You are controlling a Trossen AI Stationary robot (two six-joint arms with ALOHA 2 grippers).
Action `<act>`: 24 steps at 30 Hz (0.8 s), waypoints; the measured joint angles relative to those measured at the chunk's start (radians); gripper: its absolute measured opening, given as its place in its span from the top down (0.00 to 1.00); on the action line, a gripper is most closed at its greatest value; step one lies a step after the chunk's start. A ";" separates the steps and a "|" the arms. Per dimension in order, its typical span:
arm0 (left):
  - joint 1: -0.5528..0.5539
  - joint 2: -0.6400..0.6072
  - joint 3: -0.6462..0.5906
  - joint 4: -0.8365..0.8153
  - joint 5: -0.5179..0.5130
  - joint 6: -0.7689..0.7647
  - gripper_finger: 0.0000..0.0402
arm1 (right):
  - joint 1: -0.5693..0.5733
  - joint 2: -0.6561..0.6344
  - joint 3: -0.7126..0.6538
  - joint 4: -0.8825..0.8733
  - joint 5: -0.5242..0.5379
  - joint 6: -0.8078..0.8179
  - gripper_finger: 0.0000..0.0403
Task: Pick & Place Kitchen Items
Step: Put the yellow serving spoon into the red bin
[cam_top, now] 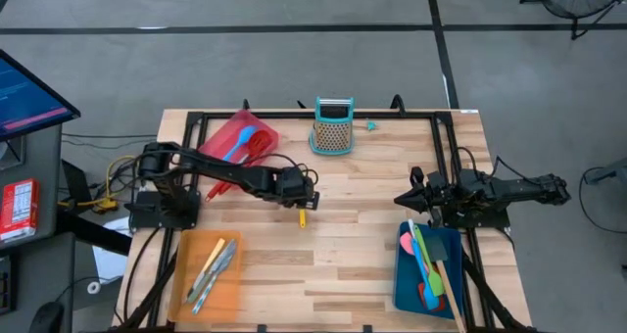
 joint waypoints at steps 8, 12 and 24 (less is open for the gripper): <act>0.001 0.013 0.000 0.023 -0.042 0.021 0.72 | 0.000 0.000 0.000 0.000 0.000 0.000 0.98; -0.001 0.023 0.000 0.045 -0.059 0.022 0.70 | 0.000 0.000 0.000 0.000 0.000 0.000 0.98; 0.004 0.022 0.000 0.053 -0.060 0.031 0.67 | 0.000 0.000 0.000 0.000 0.000 0.000 0.98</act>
